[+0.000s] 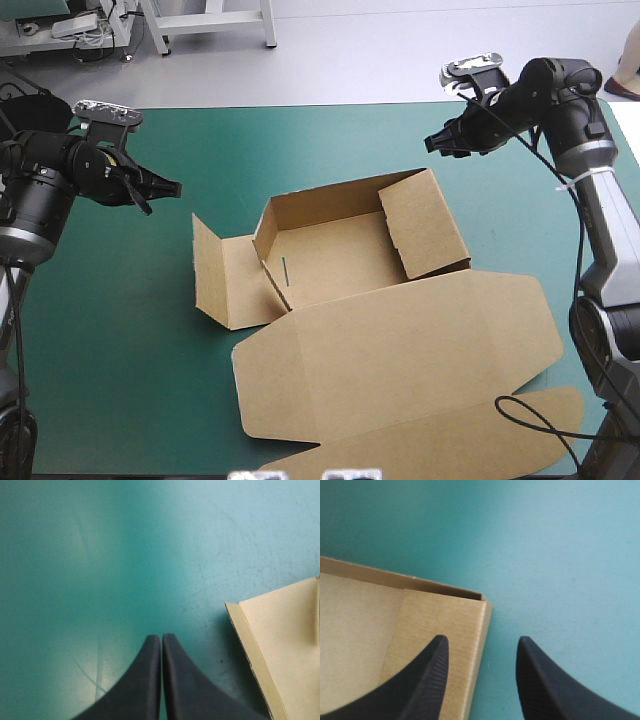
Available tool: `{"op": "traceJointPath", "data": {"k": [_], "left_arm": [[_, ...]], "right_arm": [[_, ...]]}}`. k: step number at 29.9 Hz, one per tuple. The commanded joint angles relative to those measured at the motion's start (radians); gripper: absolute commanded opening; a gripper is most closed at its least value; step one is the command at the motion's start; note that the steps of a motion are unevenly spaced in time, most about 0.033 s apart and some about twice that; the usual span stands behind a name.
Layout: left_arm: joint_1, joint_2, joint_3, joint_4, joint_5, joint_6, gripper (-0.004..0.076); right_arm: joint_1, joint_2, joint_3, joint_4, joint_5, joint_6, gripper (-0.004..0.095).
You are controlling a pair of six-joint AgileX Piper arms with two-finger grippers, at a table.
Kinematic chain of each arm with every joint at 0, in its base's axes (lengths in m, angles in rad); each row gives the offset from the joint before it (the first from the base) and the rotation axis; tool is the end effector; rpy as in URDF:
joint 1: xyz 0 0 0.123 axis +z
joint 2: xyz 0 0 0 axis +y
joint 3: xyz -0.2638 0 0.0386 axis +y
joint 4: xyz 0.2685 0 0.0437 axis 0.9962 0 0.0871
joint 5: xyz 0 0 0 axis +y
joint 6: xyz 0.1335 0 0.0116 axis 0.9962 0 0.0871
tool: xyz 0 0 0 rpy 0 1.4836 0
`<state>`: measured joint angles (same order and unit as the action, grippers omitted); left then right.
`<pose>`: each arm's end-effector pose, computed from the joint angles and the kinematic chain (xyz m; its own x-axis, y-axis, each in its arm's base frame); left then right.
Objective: Fold the box
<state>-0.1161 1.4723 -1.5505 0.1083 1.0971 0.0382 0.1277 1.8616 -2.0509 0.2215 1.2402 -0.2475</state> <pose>0.3556 -0.0285 0.3470 -0.7877 0.1797 -0.5893 0.1277 0.9834 0.1292 0.4365 0.0841 0.3510 -0.7557 -0.2683 -0.5975 -0.3804 0.9224 0.0670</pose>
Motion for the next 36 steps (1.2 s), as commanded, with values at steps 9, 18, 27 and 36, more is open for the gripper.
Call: {"op": "traceJointPath", "data": {"k": [9,18,27,36], "left_arm": [[-0.002,-0.042,-0.034,0.003,-0.005,-0.047,-0.0008],[-0.002,-0.042,-0.034,-0.079,-0.003,-0.049,-0.0009],[-0.002,-0.042,-0.034,-0.116,0.0,-0.049,-0.0009],[0.051,-0.032,-0.034,-0.116,-0.052,-0.076,-0.0008]], "right_arm": [[-0.01,-0.092,0.196,0.002,0.009,0.04,0.0401],[-0.01,-0.013,0.264,0.102,0.008,-0.059,0.0401],[-0.01,0.07,0.264,0.119,0.008,-0.061,0.0314],[-0.01,0.095,0.264,0.147,0.008,-0.017,-0.0017]]}}
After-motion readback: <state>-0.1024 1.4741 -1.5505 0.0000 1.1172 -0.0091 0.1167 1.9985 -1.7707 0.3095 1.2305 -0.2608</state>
